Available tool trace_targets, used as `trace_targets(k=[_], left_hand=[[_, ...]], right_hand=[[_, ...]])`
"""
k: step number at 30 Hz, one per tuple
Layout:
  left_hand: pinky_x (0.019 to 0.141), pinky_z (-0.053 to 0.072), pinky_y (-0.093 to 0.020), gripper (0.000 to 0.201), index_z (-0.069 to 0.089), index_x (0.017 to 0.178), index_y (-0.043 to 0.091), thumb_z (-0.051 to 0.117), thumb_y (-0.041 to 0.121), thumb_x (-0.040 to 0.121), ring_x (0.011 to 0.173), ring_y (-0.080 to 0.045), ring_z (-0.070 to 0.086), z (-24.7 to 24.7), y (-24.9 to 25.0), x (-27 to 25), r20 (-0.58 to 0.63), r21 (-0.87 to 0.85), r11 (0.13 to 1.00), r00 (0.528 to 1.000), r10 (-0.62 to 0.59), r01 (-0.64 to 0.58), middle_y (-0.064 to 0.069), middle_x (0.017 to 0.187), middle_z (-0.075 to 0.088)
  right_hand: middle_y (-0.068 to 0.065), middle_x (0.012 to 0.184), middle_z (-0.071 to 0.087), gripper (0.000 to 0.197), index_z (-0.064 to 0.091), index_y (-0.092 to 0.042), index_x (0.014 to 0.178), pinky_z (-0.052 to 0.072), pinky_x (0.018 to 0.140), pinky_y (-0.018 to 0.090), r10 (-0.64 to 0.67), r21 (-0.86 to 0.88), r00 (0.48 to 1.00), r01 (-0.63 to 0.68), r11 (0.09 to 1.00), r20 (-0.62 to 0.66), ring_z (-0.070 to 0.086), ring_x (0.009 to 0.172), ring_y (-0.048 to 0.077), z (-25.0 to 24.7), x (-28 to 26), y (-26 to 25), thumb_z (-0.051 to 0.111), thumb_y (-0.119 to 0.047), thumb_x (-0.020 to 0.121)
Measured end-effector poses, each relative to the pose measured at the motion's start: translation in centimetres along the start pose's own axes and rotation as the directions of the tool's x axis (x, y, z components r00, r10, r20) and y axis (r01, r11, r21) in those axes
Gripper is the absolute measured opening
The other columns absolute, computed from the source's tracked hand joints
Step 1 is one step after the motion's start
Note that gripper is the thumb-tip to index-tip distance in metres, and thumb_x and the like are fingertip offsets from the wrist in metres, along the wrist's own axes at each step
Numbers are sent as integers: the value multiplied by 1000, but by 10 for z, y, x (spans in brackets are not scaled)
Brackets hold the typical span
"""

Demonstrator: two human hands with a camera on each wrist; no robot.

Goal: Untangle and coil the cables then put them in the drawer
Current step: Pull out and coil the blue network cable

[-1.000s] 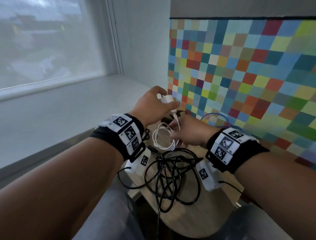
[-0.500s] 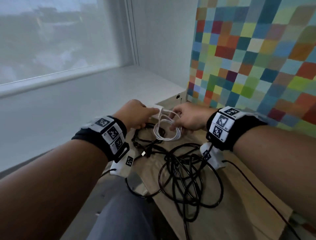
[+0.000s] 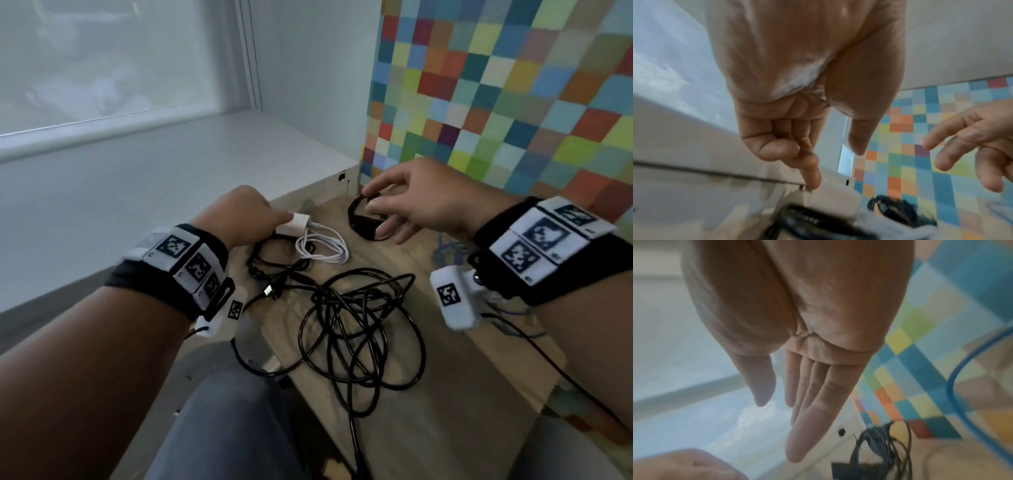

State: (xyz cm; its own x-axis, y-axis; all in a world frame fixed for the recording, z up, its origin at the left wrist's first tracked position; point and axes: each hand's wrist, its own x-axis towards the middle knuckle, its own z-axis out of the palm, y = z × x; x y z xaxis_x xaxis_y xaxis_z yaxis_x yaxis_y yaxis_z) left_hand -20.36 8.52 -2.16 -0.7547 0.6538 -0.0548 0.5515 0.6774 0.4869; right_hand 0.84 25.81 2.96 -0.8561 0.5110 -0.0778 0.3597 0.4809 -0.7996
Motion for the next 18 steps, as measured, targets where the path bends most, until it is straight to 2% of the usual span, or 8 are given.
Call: trace_targets(k=[2,3,5,8,10,14,16,18], left_hand=[[86,57,-39,45,76,108,15,68,55,88,88,-25,70,-9,5,-20,-62,-143,988,997,48,-56,-4,97,77],[80,56,-35,41,75,111,21,69,54,88,85,-20,69,-13,10,-34,-92,-229,970,994,66,-86,0,99,77],[67,48,-28,29,75,105,26,71,50,90,74,-12,66,-18,23,-64,-131,-408,903,988,84,-131,6,93,77],[69,46,-27,21,77,96,30,71,49,88,71,-10,66,-11,41,-103,-221,-559,802,970,103,-212,11,84,76],[72,49,-29,17,77,92,31,71,47,88,75,-8,68,0,54,-124,-268,-606,755,958,103,-251,13,81,76],[71,51,-25,7,74,91,34,70,38,93,76,0,69,30,77,-151,-299,-609,738,946,126,-290,17,82,75],[74,52,-24,5,74,91,37,69,36,93,82,0,69,43,86,-161,-311,-606,731,939,144,-313,17,84,75],[81,54,-27,6,74,93,36,70,32,94,88,-1,69,53,88,-166,-317,-626,705,935,162,-334,17,88,74]], right_hand=[[10,101,78,22,68,-13,121,63,61,39,-61,38,996,64,997,-73,79,78,26,-17,-28,-7,69,-14,99],[8,98,79,18,70,-13,118,62,59,39,-90,56,989,97,994,-121,79,76,27,-24,-42,-9,68,-15,100],[6,94,80,13,72,-14,112,61,58,41,-128,79,966,149,986,-227,78,75,28,-37,-70,-7,69,-16,99],[4,87,79,8,75,-18,103,60,55,39,-144,36,906,172,984,-397,77,72,24,-47,-104,12,74,-17,96],[0,84,77,7,77,-20,100,59,56,33,-112,-12,859,123,992,-499,75,74,19,-48,-120,33,77,-18,93],[-12,102,72,14,77,-26,106,59,87,42,32,-103,852,-101,990,-523,69,93,10,-40,-138,74,78,-26,92],[-9,118,67,30,71,-28,123,54,93,40,99,-135,879,-182,974,-467,66,106,16,-28,-137,86,76,-28,94],[-1,143,58,54,56,-31,143,48,99,35,131,-253,924,-232,939,-359,58,128,23,-15,-128,94,75,-32,93]])
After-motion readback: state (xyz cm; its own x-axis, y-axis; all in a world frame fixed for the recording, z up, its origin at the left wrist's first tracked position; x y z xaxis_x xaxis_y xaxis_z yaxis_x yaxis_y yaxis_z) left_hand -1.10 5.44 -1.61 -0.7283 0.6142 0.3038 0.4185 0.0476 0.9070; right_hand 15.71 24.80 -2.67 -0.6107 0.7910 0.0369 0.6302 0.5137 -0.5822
